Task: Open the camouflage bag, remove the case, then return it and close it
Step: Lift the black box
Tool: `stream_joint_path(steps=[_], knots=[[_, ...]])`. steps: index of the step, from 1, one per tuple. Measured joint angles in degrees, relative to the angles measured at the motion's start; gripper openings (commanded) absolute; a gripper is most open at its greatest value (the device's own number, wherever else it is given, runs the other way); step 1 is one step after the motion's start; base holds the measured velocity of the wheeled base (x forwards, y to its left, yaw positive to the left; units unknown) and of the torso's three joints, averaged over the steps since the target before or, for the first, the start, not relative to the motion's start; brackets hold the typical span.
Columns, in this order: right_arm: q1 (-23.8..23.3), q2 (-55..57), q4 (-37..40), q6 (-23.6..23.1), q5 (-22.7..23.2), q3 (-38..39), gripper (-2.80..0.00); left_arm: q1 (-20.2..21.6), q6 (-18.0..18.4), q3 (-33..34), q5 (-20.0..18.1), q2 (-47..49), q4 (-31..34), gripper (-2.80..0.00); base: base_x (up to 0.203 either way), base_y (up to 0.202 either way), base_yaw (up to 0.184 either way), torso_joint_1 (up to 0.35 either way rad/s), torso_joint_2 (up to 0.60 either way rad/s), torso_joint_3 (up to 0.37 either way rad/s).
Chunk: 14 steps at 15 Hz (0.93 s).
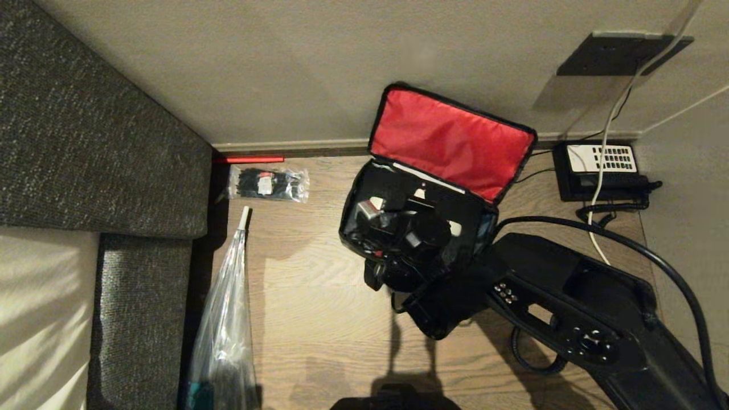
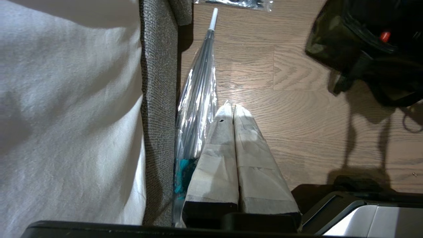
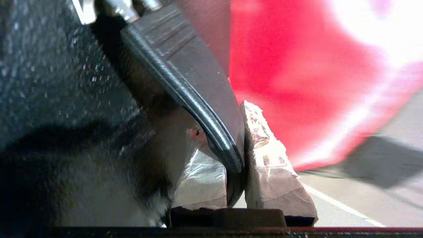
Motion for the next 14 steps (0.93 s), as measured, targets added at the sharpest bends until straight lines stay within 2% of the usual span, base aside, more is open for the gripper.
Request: stream_joint_path(steps=[4,14], knots=[[1.1,-3.7,-0.3,-2.7,0.2,1.2,-2.8,0.0,0.0,0.0,0.0,0.0,0.0,-2.8,0.0,0.0,0.0,0.0,0.0,0.0],[2.0,-8.5,-0.7,-3.4,-1.0,4.2,-2.8,0.0,0.0,0.0,0.0,0.0,0.0,-2.8,0.0,0.0,0.0,0.0,0.0,0.0]])
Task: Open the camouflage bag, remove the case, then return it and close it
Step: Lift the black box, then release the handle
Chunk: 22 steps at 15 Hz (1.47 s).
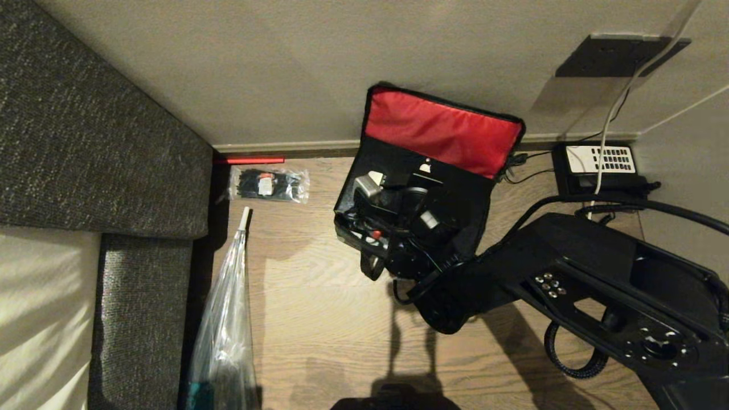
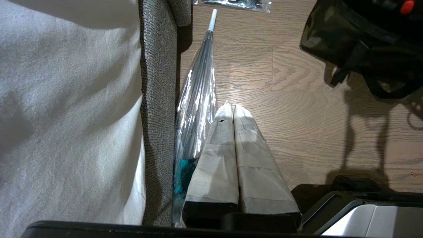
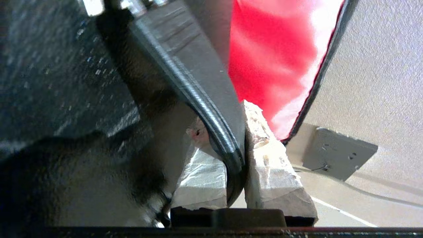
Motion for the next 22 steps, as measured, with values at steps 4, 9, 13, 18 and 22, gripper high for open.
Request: stream_joint_path(steps=[4,9,13,18,22], knots=[[-0.2,-3.1,1.0,-0.4,-0.1,0.9,-2.8,0.0,0.0,0.0,0.0,0.0,0.0,-2.8,0.0,0.0,0.0,0.0,0.0,0.0],[-0.2,-6.7,2.3,-0.3,-0.1,3.3,-2.8,0.0,0.0,0.0,0.0,0.0,0.0,-2.8,0.0,0.0,0.0,0.0,0.0,0.0],[0.2,-10.3,4.8,-0.4,-0.3,4.2,-2.8,0.0,0.0,0.0,0.0,0.0,0.0,-2.8,0.0,0.0,0.0,0.0,0.0,0.0],[0.3,-15.3,5.3,-1.6,-0.4,8.2,-2.8,0.0,0.0,0.0,0.0,0.0,0.0,-2.8,0.0,0.0,0.0,0.0,0.0,0.0],[0.2,-19.2,4.9,-1.6,-0.7,12.2,-2.8,0.0,0.0,0.0,0.0,0.0,0.0,-2.8,0.0,0.0,0.0,0.0,0.0,0.0]])
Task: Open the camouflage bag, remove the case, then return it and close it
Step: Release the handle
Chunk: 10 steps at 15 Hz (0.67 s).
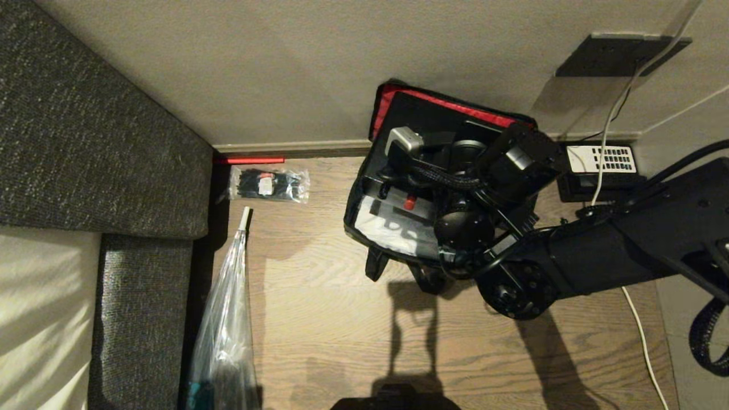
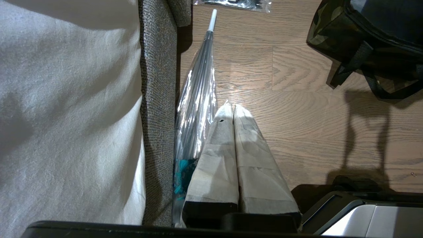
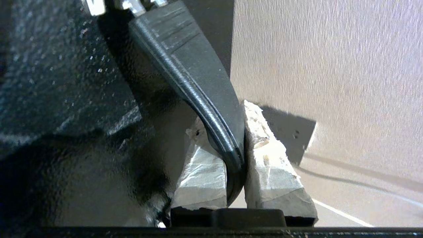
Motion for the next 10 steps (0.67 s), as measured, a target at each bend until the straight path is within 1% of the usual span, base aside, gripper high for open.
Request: stream_joint_path(steps=[10], knots=[[-4.0,-9.9,-0.3,0.3,-1.6,12.5,-2.8,0.0,0.0,0.0,0.0,0.0,0.0,-2.8,0.0,0.0,0.0,0.0,0.0,0.0]])
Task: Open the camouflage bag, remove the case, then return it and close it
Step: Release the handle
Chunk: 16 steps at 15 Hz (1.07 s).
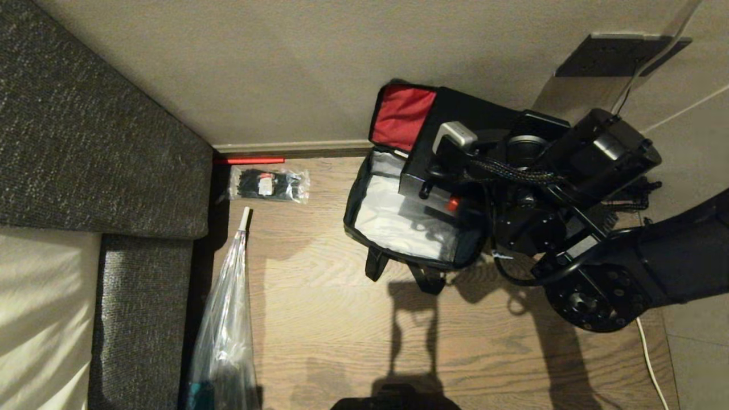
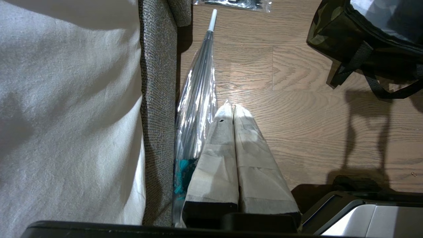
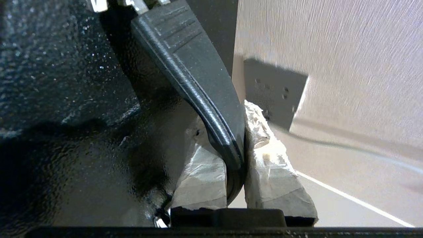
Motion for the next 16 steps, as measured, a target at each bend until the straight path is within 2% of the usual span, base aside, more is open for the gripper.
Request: stream_joint_path(steps=[9,16], knots=[[-7.5,-6.6,-0.8,1.5,-0.8,8.5,-2.8,0.0,0.0,0.0,0.0,0.0,0.0,-2.8,0.0,0.0,0.0,0.0,0.0,0.0],[-15.5,-8.8,-0.8,3.8,-0.7,12.9,-2.8,0.0,0.0,0.0,0.0,0.0,0.0,-2.8,0.0,0.0,0.0,0.0,0.0,0.0]])
